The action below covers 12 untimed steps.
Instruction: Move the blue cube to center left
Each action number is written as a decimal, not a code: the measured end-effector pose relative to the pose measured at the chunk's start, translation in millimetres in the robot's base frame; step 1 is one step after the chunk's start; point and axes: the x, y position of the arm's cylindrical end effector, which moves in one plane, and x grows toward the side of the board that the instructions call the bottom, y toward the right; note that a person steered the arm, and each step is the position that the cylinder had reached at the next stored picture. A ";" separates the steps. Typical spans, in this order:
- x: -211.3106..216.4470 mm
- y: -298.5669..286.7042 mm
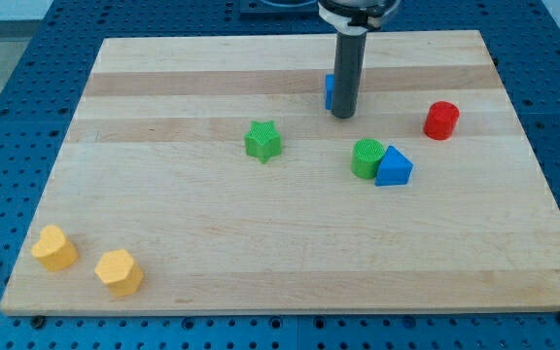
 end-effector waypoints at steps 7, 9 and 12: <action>-128.7 -179.4; -139.1 -69.1; -70.9 -145.7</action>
